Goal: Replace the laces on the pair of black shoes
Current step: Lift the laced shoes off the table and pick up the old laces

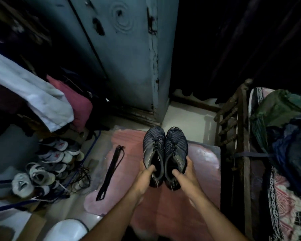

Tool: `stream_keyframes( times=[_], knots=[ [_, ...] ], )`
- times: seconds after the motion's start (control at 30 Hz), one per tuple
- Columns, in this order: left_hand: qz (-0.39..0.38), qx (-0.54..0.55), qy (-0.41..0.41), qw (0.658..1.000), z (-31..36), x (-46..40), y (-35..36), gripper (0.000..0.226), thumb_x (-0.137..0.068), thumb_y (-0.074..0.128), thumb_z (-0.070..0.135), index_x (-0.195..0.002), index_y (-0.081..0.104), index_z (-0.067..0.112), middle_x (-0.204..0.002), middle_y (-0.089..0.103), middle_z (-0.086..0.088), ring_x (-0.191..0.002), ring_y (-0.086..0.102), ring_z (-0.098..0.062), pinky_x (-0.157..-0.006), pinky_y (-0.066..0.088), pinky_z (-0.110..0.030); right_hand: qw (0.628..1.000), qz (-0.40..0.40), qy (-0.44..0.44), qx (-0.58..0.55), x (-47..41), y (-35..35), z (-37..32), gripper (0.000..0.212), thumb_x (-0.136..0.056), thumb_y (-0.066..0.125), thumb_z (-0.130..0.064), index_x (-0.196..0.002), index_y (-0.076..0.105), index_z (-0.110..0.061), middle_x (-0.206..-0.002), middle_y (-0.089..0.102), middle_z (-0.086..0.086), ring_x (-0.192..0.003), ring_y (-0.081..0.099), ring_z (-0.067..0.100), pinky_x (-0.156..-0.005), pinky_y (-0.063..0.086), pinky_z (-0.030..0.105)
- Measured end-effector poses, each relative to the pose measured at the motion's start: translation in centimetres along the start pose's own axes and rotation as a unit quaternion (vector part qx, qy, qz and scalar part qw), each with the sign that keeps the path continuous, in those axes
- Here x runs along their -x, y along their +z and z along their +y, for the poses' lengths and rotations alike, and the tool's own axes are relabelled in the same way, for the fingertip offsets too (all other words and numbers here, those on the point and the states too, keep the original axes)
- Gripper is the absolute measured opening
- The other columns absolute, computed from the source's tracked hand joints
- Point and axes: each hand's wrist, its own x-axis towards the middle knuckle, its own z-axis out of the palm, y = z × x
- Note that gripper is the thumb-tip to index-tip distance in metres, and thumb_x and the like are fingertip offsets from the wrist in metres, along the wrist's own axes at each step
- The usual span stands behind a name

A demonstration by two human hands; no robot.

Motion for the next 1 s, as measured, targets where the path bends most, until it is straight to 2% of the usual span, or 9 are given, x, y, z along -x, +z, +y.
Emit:
stream_keyframes(
  times=[0.13,0.27,0.4,0.47,0.57,0.7,0.83,0.93,1.0],
  knots=[
    [0.015,0.051,0.047,0.997,4.7,2.6,-3.4,0.048,-0.094,0.058,0.027,-0.14,0.045,0.032,-0.13,0.065,0.003,-0.118,0.062,-0.013,-0.09,0.051,-0.031,0.998,-0.032,-0.052,-0.014,1.5,2.9,-6.5,0.092,-0.064,0.065,-0.048,-0.147,0.026,-0.048,-0.143,0.052,-0.008,-0.131,0.052,0.013,-0.113,0.044,0.046],
    [0.054,0.063,0.099,0.992,9.2,3.6,-9.2,0.077,-0.091,0.059,0.029,-0.158,0.023,0.041,-0.146,0.054,0.01,-0.121,0.058,-0.006,-0.1,0.051,-0.028,0.994,-0.063,-0.089,0.004,2.4,7.3,-14.0,0.098,-0.061,0.062,-0.057,-0.151,0.022,-0.046,-0.147,0.05,-0.004,-0.131,0.053,0.017,-0.112,0.045,0.046],
    [0.083,0.094,0.142,0.982,14.2,3.9,-14.8,0.077,-0.103,0.049,0.013,-0.163,0.003,0.031,-0.153,0.035,0.007,-0.114,0.047,-0.002,-0.063,0.043,-0.001,0.986,-0.072,-0.143,0.033,3.0,12.5,-20.8,0.1,-0.062,0.059,-0.061,-0.153,0.023,-0.044,-0.158,0.039,-0.004,-0.141,0.042,0.018,-0.118,0.037,0.048],
    [0.095,0.114,0.16,0.976,15.8,4.0,-18.3,0.08,-0.102,0.051,0.016,-0.163,0.002,0.034,-0.156,0.033,0.009,-0.118,0.048,-0.003,-0.083,0.045,-0.007,0.982,-0.077,-0.162,0.055,3.6,15.6,-24.0,0.1,-0.061,0.058,-0.062,-0.153,0.025,-0.043,-0.157,0.041,-0.003,-0.14,0.043,0.019,-0.117,0.037,0.048],
    [0.102,0.139,0.166,0.971,16.4,4.2,-23.1,0.092,-0.088,0.061,0.028,-0.158,0.007,0.051,-0.157,0.041,0.011,-0.135,0.049,-0.013,-0.114,0.042,-0.041,0.975,-0.094,-0.186,0.082,4.2,19.9,-26.6,0.09,-0.075,0.063,-0.052,-0.156,0.025,-0.038,-0.156,0.042,-0.002,-0.139,0.044,0.019,-0.117,0.038,0.046],
    [0.125,0.167,0.145,0.967,13.8,3.7,-28.4,0.097,-0.072,0.067,0.04,-0.154,0.018,0.057,-0.156,0.045,0.011,-0.137,0.049,-0.016,-0.116,0.041,-0.048,0.965,-0.137,-0.18,0.13,3.9,25.5,-26.0,0.081,-0.09,0.064,-0.036,-0.159,0.021,-0.035,-0.159,0.038,-0.003,-0.141,0.042,0.019,-0.118,0.036,0.045],
    [0.158,0.229,0.089,0.956,7.3,3.3,-31.9,0.102,-0.07,0.068,0.042,-0.157,0.016,0.051,-0.159,0.04,0.01,-0.141,0.043,-0.015,-0.119,0.036,-0.046,0.954,-0.186,-0.131,0.194,2.9,31.2,-21.8,0.096,-0.075,0.064,-0.049,-0.159,0.02,-0.035,-0.157,0.041,-0.004,-0.137,0.046,0.018,-0.116,0.039,0.043],
    [0.204,0.281,0.038,0.937,1.6,2.9,-33.8,0.095,-0.078,0.066,0.036,-0.159,0.018,0.043,-0.16,0.039,0.006,-0.142,0.041,-0.015,-0.12,0.034,-0.044,0.935,-0.236,-0.089,0.25,2.5,34.9,-18.1,0.084,-0.088,0.066,-0.038,-0.159,0.022,-0.031,-0.143,0.051,-0.007,-0.125,0.054,0.014,-0.106,0.045,0.034],
    [0.238,0.312,0.007,0.92,-1.8,2.5,-34.9,0.093,-0.078,0.065,0.037,-0.16,0.02,0.039,-0.16,0.039,0.006,-0.142,0.041,-0.014,-0.118,0.036,-0.041,0.916,-0.27,-0.063,0.291,1.4,37.7,-15.5,0.086,-0.081,0.067,-0.044,-0.156,0.028,-0.033,-0.139,0.057,-0.009,-0.118,0.06,0.014,-0.104,0.049,0.037]
  ],
)
